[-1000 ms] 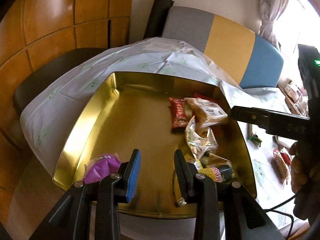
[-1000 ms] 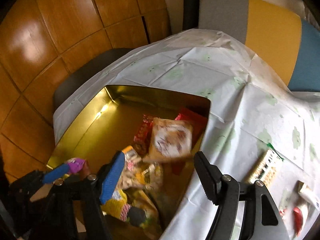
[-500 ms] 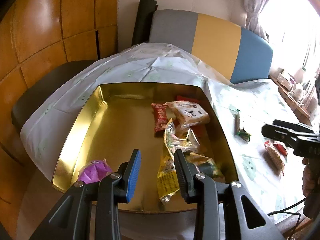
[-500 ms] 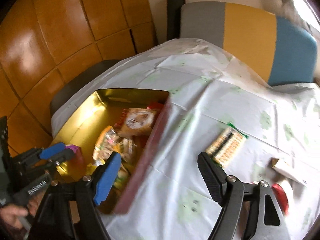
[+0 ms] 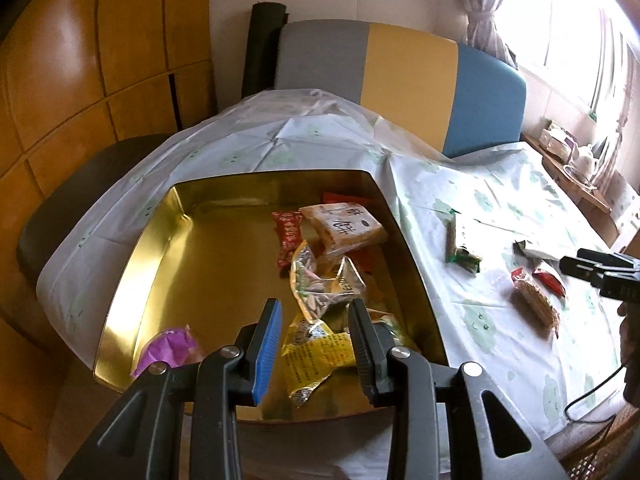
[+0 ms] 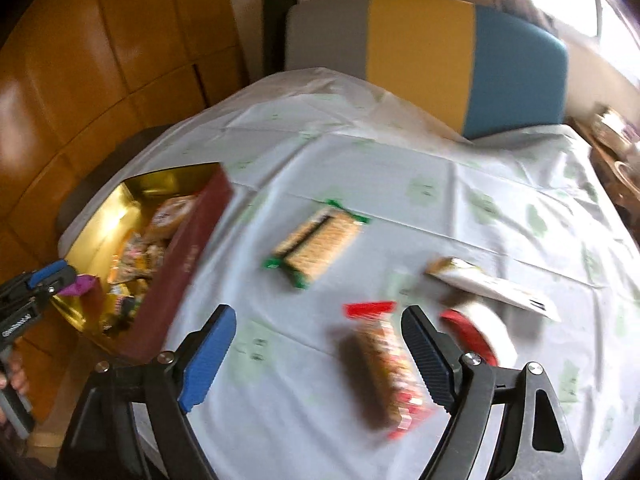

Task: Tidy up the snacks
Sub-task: 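Move both tools back from the tray toward the remaining snacks, then grasp the green-ended cracker packet with the left tool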

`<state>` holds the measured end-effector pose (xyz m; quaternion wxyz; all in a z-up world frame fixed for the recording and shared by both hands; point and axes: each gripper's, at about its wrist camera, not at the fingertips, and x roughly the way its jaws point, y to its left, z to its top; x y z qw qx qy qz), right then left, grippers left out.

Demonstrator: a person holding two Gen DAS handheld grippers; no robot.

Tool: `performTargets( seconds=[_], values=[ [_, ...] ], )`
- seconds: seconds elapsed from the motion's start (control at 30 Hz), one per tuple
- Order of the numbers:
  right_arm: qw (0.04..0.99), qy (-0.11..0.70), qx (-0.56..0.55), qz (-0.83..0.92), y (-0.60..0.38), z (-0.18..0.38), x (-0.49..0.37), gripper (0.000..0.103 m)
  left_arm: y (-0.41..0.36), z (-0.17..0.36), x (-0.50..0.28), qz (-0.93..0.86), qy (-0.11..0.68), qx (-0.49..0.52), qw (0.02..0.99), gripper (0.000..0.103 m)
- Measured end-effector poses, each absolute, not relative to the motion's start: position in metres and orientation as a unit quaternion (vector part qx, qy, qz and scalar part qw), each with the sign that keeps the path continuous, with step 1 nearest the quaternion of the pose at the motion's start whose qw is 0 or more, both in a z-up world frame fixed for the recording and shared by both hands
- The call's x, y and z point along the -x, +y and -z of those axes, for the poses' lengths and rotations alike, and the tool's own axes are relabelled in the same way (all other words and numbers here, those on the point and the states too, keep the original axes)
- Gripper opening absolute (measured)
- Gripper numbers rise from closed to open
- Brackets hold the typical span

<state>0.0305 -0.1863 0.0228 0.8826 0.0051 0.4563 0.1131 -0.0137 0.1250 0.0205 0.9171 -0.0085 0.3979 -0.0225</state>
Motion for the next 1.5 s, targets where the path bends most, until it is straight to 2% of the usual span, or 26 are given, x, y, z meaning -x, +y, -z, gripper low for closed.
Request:
performTargets(
  seconds=[0.27, 0.53, 1.0, 1.37, 1.5],
  values=[
    [0.888, 0.458, -0.013, -0.044, -0.252, -0.019, -0.031, 0.09, 0.109, -0.02, 0.013, 0.035, 0.402, -0.008, 0.915, 0.035],
    [0.864, 0.489, -0.112, 0.038, -0.307, 0.005, -0.038, 0.094, 0.088, -0.023, 0.011, 0.056, 0.402, -0.031, 0.913, 0.035],
    [0.865, 0.476, -0.154, 0.047, -0.319, -0.003, -0.036, 0.098, 0.031, -0.028, -0.005, 0.112, 0.403, -0.079, 0.905, 0.035],
    [0.868, 0.464, -0.17, 0.051, -0.325, -0.011, -0.033, 0.098, -0.031, -0.016, -0.048, 0.184, 0.432, -0.105, 0.877, 0.035],
    [0.87, 0.461, -0.171, 0.046, -0.324, -0.013, -0.033, 0.098, -0.053, -0.003, -0.073, 0.192, 0.449, -0.122, 0.864, 0.045]
  ],
)
